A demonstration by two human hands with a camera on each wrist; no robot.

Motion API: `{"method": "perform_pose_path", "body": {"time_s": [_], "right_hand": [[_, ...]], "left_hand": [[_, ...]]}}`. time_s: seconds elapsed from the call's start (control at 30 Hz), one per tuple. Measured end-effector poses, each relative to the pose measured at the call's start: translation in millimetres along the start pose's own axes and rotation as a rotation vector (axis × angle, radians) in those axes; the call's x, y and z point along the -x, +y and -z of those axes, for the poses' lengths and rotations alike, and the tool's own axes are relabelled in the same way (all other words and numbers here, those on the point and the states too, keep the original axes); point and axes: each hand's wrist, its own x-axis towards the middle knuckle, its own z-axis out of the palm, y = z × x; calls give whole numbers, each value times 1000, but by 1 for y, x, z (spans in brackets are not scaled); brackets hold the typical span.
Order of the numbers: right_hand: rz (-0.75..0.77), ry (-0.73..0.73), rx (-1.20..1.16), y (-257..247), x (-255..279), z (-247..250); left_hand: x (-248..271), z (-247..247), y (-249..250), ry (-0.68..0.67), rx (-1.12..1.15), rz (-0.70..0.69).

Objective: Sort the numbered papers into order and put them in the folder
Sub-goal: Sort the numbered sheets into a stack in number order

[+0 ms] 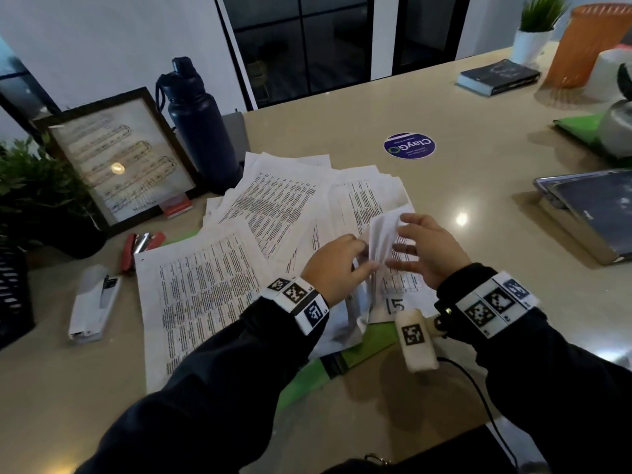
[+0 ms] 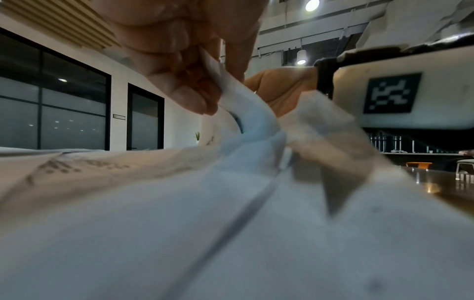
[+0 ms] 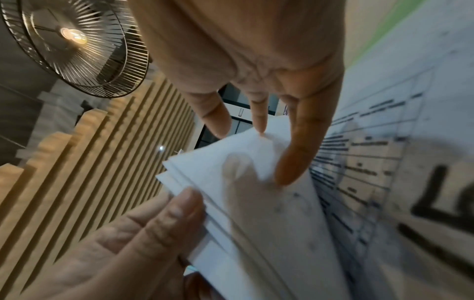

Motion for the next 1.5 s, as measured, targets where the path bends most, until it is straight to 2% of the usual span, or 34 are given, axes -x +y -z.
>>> {"method": "perform_pose_path", "body": {"time_s": [0.07, 0.17, 0.3, 0.4, 0.5, 0.63, 0.83, 0.97, 1.13, 1.33, 1.4, 1.5], "right_hand": [[-62, -71, 45, 4, 0, 3], [-54, -145, 87, 7, 3, 1], [-34, -193, 70, 5, 4, -2], [-75, -230, 33, 2, 4, 0], [-86, -155, 22, -3, 1, 8], [-76, -16, 93, -9, -6, 26], [-76, 33, 216, -9, -12, 41], [-68, 74, 229, -7, -13, 39], [-76, 59, 600, -1, -21, 39], [-96, -52, 957, -5, -17, 37], [-34, 0, 974, -8, -21, 42], [98, 157, 857, -21, -24, 57]], "left_hand": [[0, -2, 1, 28, -1, -19], [-1, 0, 0, 77, 43, -48], [0, 1, -4, 125, 176, -87], [1, 0, -4, 172, 163, -99], [0, -1, -3, 207, 155, -108], [-1, 1, -8, 349, 171, -48], [-3, 2, -17, 491, 208, -42], [-4, 2, -20, 473, 221, -79], [-5, 1, -23, 477, 210, -106], [-4, 3, -19, 449, 181, -83], [-3, 2, -17, 389, 160, -90], [-3, -1, -15, 308, 124, -103]]}}
